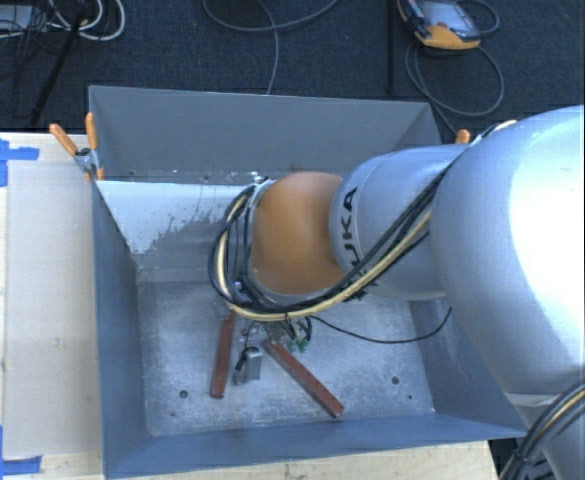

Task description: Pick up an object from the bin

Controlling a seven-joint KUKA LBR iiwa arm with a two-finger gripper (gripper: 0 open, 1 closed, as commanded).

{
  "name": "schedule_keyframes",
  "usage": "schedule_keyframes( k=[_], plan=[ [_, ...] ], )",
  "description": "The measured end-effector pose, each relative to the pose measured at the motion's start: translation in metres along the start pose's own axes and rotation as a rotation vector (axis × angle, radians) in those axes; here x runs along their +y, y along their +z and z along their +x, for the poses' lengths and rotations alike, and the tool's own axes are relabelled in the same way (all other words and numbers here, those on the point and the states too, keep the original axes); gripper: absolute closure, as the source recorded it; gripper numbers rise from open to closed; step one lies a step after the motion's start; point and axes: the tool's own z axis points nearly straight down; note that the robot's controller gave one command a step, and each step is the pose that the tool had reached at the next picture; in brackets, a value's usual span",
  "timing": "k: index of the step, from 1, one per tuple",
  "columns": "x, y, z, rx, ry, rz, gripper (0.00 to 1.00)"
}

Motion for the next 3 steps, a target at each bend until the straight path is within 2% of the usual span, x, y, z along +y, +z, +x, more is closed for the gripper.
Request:
schedule_keyframes(
  k=[1,2,3],
  plan=[
    [0.061,0.0,0.003,0.0,-0.286,-0.002,0.0],
    [0.059,0.0,0.003,0.001,-0.28,0.0,1.0],
    [0.039,-0.15,-0.031,-0.008,-0.672,0.002,1.0]
  ],
)
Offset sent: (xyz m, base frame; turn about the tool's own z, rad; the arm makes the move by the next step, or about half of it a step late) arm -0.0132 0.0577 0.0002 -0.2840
